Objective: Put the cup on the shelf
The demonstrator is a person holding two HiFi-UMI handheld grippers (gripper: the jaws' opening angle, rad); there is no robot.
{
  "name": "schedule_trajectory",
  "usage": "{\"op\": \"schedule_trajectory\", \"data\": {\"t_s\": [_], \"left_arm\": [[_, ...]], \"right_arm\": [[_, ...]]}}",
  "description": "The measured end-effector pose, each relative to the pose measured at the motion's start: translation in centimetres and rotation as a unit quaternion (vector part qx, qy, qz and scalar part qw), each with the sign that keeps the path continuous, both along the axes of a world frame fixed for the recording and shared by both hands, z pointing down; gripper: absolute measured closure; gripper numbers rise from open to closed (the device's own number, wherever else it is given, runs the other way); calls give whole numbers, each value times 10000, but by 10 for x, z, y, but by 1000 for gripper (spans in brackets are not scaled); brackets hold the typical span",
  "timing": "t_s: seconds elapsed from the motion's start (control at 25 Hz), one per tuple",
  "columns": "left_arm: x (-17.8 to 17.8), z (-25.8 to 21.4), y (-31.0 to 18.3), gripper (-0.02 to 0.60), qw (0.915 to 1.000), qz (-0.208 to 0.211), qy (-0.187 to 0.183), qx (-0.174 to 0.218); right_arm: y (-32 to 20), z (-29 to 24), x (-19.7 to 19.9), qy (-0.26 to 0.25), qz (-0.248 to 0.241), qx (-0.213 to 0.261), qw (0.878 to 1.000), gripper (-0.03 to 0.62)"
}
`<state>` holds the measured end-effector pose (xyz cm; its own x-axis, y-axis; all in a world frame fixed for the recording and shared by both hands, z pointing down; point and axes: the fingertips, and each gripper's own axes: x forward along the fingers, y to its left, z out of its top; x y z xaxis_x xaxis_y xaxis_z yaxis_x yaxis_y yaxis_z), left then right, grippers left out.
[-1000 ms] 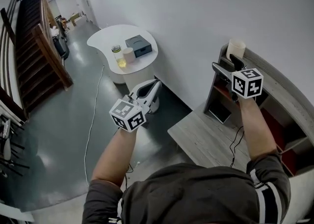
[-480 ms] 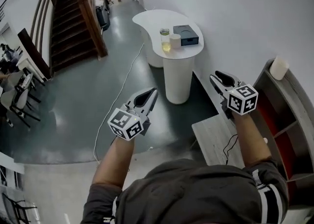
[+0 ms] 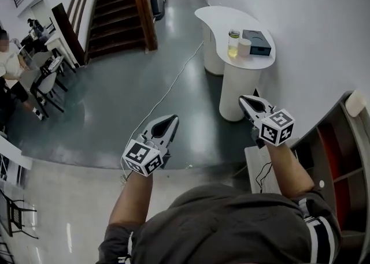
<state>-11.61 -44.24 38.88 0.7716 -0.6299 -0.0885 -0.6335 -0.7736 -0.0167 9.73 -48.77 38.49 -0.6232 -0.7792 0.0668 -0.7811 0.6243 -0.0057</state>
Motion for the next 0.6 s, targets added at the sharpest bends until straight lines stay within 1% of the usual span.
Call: {"op": "schedule_trajectory", "data": {"t_s": [0.12, 0.28, 0.44, 0.6], "left_arm": [[-17, 9, 8, 581, 9998, -170, -75, -32], [-33, 16, 16, 580, 9995, -311, -72, -84], [-41, 22, 21, 581, 9992, -377, -18, -132], [-40, 25, 21, 580, 9992, -355, 34, -181]], "right_arm": [[3, 10, -25, -58, -280, -48, 9996, 602], [9, 20, -45, -24, -483, -95, 9988, 602], [16, 30, -53, 15, -563, -132, 9983, 602], [21, 39, -51, -10, -564, -203, 9982, 602]]}}
